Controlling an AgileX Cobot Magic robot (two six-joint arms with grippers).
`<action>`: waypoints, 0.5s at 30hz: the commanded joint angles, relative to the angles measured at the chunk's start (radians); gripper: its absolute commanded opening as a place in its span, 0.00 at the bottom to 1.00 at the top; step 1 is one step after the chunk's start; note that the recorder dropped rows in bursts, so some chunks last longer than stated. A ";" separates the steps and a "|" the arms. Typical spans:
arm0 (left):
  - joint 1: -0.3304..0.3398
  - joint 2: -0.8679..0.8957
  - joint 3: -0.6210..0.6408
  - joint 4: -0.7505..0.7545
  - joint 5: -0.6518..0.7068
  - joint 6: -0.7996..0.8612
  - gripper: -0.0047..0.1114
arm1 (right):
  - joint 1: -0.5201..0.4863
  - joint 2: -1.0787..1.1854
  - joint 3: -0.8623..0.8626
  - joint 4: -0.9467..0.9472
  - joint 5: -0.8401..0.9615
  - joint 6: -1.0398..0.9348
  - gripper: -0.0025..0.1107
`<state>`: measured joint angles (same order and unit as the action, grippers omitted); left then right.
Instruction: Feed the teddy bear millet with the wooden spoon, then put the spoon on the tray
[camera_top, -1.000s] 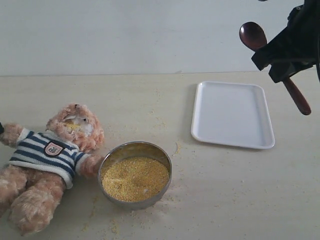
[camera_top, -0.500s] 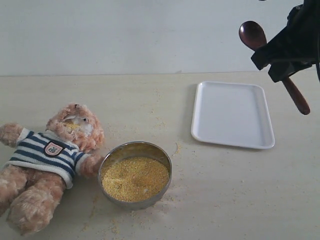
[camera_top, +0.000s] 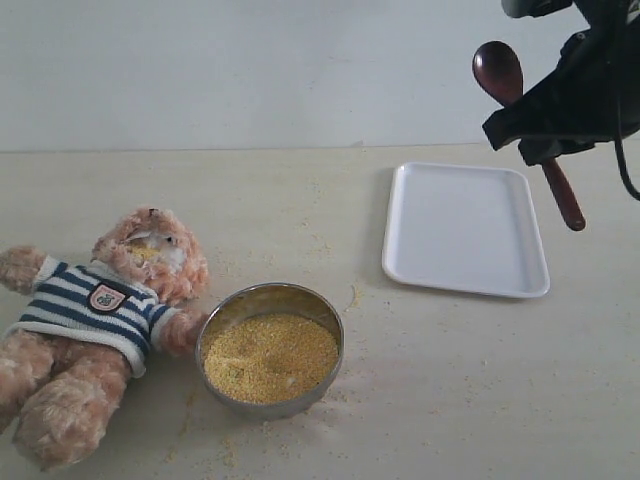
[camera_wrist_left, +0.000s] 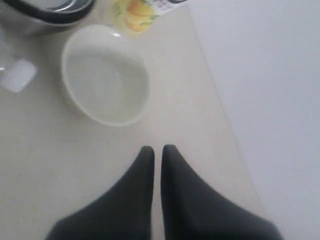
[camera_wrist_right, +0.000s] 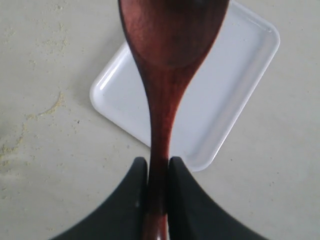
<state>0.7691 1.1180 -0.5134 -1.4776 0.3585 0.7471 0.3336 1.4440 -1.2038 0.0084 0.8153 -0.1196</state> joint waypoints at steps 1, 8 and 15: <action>-0.146 -0.111 -0.031 -0.028 -0.129 0.217 0.08 | -0.005 0.022 0.005 -0.008 -0.043 0.006 0.02; -0.375 -0.336 -0.043 -0.026 -0.169 0.301 0.08 | -0.005 0.066 0.005 -0.008 -0.037 0.006 0.02; -0.472 -0.555 -0.043 0.001 -0.092 0.292 0.08 | -0.005 0.067 0.005 -0.008 -0.021 0.035 0.02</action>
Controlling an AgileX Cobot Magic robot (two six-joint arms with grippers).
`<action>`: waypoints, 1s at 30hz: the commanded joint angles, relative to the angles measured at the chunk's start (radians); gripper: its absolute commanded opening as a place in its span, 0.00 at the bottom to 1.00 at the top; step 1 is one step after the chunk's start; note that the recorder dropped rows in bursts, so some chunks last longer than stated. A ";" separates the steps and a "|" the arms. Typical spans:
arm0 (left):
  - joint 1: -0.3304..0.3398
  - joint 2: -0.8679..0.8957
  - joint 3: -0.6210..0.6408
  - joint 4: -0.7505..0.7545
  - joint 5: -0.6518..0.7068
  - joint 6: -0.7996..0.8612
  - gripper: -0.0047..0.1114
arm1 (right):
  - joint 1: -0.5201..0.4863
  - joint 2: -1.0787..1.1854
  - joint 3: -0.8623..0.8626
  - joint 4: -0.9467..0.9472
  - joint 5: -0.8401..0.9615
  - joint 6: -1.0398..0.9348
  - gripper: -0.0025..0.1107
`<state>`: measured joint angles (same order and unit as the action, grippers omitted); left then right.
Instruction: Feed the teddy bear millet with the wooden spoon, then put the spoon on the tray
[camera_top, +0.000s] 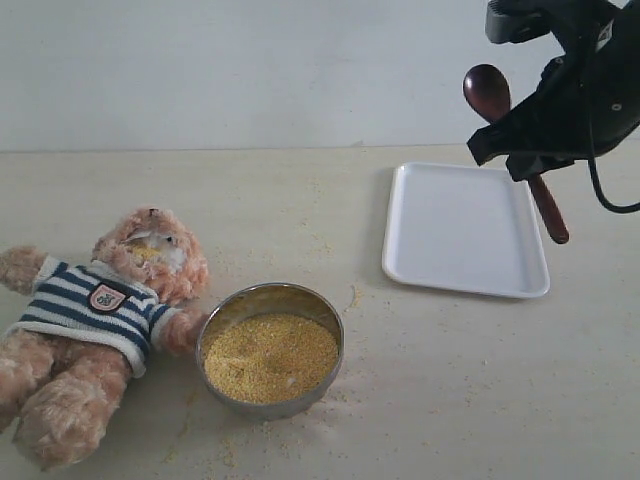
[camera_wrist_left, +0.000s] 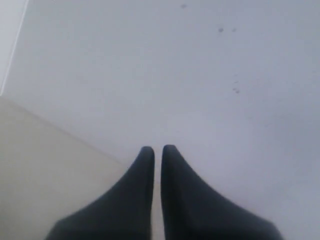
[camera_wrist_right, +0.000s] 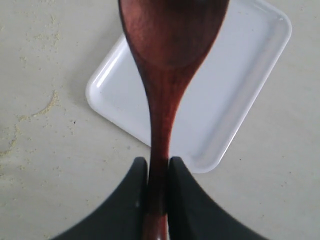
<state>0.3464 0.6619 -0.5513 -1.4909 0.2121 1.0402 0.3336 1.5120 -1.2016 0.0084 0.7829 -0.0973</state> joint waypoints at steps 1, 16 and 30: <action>-0.060 -0.131 -0.005 0.014 0.062 -0.018 0.08 | -0.005 -0.001 0.003 -0.008 0.023 0.015 0.02; -0.427 -0.307 0.087 0.404 0.192 -0.308 0.08 | -0.005 -0.001 0.003 -0.016 0.246 0.126 0.02; -0.421 -0.322 0.261 0.608 -0.369 -0.227 0.08 | -0.005 -0.001 0.003 -0.016 0.363 0.152 0.02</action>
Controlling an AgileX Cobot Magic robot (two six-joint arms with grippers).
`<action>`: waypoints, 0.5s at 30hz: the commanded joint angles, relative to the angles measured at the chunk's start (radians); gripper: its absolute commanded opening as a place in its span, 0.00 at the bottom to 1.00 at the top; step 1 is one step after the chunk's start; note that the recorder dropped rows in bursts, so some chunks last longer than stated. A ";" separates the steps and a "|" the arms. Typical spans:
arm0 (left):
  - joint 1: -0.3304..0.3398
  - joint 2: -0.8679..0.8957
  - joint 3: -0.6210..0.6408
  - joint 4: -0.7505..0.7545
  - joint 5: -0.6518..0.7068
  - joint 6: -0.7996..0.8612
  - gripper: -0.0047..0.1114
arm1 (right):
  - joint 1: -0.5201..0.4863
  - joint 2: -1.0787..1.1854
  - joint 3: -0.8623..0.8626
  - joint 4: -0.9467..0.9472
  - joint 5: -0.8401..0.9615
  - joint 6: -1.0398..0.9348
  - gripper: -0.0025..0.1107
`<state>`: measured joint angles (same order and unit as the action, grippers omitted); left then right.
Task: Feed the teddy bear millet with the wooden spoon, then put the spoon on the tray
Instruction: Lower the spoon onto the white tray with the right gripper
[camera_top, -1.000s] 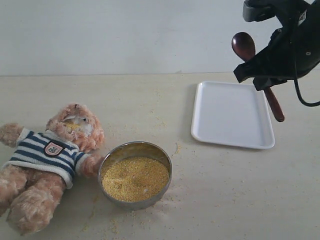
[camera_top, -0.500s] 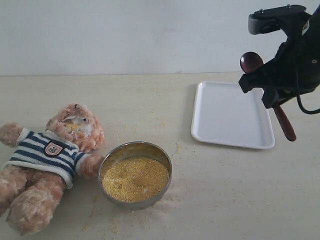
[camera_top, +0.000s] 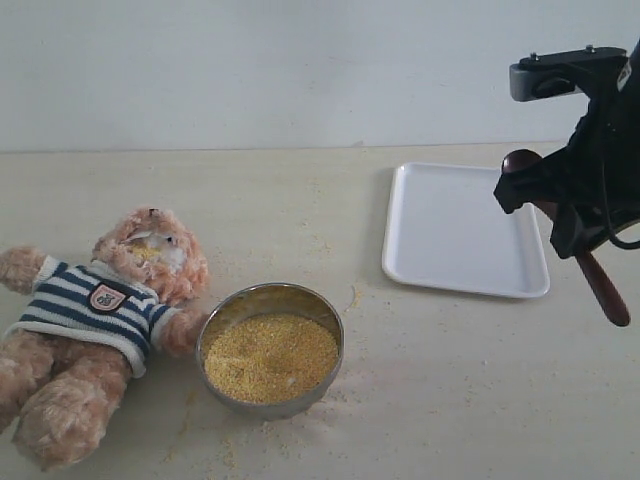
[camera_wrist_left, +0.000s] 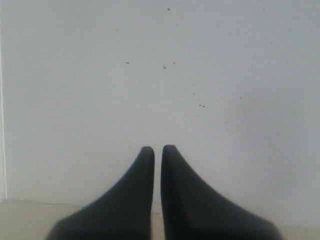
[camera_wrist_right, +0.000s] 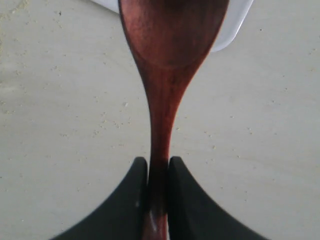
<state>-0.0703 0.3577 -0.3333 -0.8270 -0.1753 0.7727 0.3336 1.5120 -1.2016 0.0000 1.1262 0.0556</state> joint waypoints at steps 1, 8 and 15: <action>-0.005 -0.036 0.054 -0.097 0.040 0.041 0.08 | -0.005 -0.001 0.003 -0.008 0.026 -0.003 0.02; -0.005 -0.273 0.125 -0.125 0.120 0.070 0.08 | -0.005 -0.001 0.003 -0.026 0.029 -0.012 0.02; -0.005 -0.358 0.124 -0.120 0.188 0.145 0.08 | -0.005 -0.003 0.006 -0.026 0.039 -0.012 0.02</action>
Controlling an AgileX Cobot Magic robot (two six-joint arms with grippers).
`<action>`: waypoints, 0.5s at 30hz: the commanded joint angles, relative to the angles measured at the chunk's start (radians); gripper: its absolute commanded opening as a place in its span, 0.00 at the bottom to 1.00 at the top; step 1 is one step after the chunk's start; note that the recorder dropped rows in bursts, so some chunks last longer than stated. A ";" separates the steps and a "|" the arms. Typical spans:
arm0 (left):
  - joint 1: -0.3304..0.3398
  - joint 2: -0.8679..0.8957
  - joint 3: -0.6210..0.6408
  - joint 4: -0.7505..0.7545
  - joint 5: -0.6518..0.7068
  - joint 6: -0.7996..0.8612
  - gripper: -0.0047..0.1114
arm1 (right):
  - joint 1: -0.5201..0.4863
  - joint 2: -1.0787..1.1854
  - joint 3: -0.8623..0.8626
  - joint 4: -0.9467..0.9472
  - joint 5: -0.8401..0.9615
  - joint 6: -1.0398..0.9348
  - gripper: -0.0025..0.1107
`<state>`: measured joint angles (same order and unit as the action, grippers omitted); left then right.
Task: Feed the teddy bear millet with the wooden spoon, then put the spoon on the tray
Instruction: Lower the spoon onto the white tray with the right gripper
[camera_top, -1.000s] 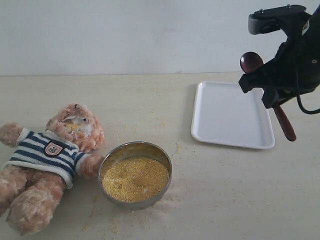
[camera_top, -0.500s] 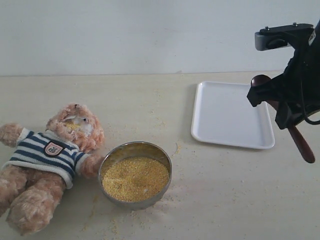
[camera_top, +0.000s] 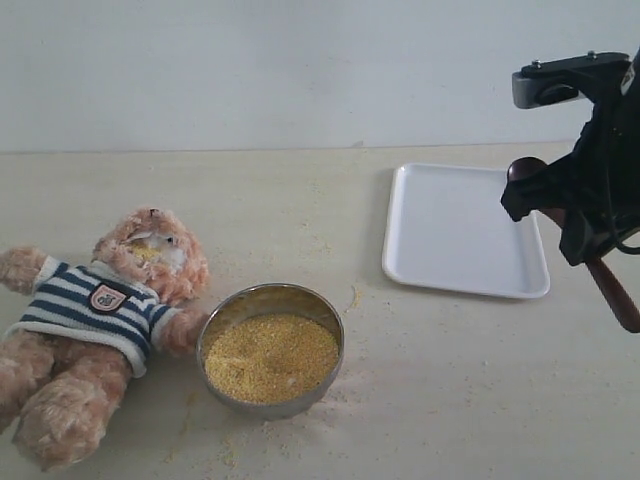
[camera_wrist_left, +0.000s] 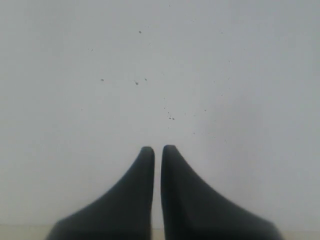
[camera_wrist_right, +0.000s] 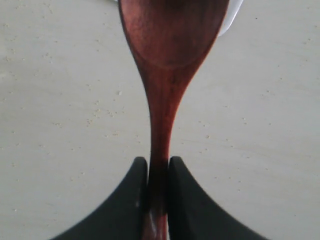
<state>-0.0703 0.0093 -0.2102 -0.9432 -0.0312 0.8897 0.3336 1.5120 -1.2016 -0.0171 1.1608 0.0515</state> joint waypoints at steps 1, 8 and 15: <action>-0.005 -0.009 0.009 -0.004 0.051 0.028 0.08 | -0.005 -0.003 0.006 -0.008 0.005 -0.008 0.02; -0.005 -0.009 0.128 0.129 0.067 0.031 0.08 | -0.005 -0.003 0.006 -0.011 -0.029 -0.008 0.02; -0.005 -0.009 0.210 0.230 0.100 0.033 0.08 | -0.005 -0.003 0.006 -0.014 -0.125 -0.008 0.02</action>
<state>-0.0703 0.0025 -0.0098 -0.7313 0.0726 0.9184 0.3332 1.5120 -1.1982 -0.0171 1.0842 0.0515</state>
